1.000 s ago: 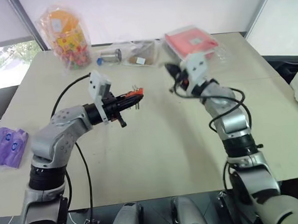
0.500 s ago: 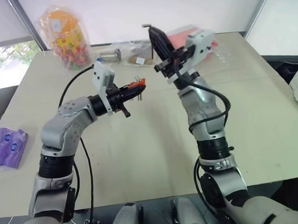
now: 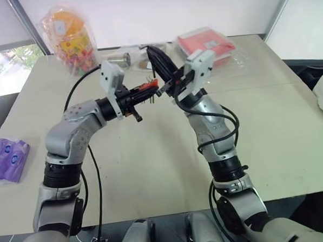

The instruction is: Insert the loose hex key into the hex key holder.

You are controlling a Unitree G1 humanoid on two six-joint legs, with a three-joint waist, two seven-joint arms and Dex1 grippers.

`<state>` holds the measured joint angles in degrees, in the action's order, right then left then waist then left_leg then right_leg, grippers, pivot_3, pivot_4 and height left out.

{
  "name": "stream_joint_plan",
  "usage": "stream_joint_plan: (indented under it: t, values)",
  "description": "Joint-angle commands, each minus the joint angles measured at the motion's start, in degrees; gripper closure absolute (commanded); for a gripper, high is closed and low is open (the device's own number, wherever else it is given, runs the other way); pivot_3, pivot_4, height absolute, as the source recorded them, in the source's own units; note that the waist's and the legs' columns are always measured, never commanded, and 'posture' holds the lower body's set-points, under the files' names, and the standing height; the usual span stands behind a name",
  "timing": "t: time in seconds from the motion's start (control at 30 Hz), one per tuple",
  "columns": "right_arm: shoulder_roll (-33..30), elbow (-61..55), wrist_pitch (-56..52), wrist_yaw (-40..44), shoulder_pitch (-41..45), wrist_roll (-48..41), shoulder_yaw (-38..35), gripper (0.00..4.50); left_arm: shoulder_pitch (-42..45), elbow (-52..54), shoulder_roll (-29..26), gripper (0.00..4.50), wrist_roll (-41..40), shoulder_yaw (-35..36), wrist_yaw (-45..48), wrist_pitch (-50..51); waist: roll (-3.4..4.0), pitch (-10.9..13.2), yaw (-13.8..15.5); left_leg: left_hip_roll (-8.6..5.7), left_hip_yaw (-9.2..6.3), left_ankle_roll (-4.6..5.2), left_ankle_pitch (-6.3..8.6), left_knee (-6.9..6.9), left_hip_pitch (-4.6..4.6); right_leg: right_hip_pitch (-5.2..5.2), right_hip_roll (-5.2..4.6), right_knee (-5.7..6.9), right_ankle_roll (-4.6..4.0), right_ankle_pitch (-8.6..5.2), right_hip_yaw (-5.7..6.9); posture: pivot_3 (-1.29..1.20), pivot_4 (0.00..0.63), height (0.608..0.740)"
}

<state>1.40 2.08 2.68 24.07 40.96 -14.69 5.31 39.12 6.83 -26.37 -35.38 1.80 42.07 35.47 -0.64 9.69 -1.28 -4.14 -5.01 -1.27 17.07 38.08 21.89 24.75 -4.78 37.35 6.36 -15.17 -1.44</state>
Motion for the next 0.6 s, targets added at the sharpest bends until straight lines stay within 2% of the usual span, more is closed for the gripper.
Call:
stream_joint_plan:
  t: [0.03, 0.6]
  values:
    - [0.53, -2.69, 1.76, 0.06, 0.52, 0.17, 0.34, 4.43, 1.57, 0.73, -0.22, 4.5, 0.04, 2.12, -0.18, -1.43, 0.0, 0.0, 0.01, 0.0, 0.0, 0.0, 0.0, 0.0, 0.0, 0.0, 0.0, 0.0, 0.0, 0.0, 0.0, 0.0, 0.15, 0.74]
    - [0.47, -0.83, 2.99, -0.22, 0.9, 1.11, -0.03, 4.43, 0.95, 1.45, -0.09, 4.5, -0.08, 2.33, -0.46, -1.27, 0.0, 0.0, 0.01, 0.0, 0.0, 0.0, 0.0, 0.0, 0.0, 0.0, 0.0, 0.0, 0.0, 0.0, 0.0, 0.0, 0.15, 0.74]
